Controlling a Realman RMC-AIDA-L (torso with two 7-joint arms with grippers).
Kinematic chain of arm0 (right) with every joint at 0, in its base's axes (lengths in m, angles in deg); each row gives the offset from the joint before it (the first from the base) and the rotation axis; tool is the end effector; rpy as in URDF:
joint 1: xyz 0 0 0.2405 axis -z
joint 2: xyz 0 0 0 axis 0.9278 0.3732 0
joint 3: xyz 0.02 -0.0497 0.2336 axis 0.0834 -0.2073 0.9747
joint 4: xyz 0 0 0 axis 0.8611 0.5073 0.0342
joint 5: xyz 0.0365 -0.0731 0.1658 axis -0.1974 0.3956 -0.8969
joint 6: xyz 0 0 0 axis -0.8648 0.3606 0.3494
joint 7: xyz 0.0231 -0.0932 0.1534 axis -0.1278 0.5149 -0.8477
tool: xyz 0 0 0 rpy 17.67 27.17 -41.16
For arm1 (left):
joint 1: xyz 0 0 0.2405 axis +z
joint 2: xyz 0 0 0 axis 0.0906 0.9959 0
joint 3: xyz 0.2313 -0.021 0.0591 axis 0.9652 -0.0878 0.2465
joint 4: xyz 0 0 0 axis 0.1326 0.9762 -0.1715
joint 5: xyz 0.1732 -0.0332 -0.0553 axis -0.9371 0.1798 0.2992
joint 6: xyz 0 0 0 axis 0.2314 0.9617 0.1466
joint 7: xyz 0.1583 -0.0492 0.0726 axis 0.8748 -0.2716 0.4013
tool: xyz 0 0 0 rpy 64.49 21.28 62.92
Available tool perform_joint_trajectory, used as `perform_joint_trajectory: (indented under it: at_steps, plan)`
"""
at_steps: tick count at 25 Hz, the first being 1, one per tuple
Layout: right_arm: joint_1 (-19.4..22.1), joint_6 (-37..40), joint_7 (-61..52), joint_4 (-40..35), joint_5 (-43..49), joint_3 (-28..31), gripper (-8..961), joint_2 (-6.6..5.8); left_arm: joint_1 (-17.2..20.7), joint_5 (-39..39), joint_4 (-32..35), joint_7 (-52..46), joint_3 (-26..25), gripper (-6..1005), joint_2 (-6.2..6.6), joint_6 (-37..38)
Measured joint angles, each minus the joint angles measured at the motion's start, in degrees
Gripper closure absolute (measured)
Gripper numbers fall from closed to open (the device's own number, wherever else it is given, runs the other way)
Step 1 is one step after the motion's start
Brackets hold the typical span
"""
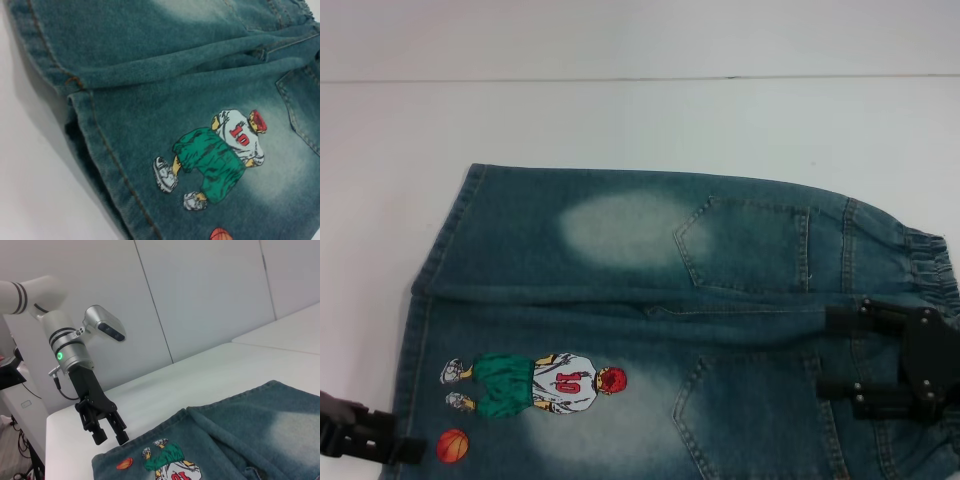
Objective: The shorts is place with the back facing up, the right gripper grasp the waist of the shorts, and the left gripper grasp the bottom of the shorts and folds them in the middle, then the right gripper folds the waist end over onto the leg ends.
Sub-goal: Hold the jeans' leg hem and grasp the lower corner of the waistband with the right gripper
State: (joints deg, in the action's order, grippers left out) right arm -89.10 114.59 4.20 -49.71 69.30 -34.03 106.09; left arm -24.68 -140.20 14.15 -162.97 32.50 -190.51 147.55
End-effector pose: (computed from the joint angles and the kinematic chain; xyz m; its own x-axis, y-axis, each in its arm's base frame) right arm 0.2600 0.2351 -0.0120 0.7569 -0.3512 -0.5511 -0.4520 -0.8904 -0.0534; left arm -0.3158 0.2403 0.0180 0.5147 0.8573 0.0003 0.8565 -0.5142 -0.0457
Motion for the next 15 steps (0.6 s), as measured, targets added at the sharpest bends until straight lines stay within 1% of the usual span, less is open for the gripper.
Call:
perform_joint_trajectory:
  at_steps: [6, 15]
  plan:
    - [0.09, 0.16, 0.0, 0.0, 0.0, 0.39, 59, 0.0, 0.05, -1.59, 0.11, -0.24, 0.06, 128, 0.0, -0.58]
    - [-0.14, 0.41, 0.05, 0.0, 0.0, 0.44, 59, 0.0, 0.25, -2.82, 1.05, -0.48, -0.18, 129, 0.14, 0.85]
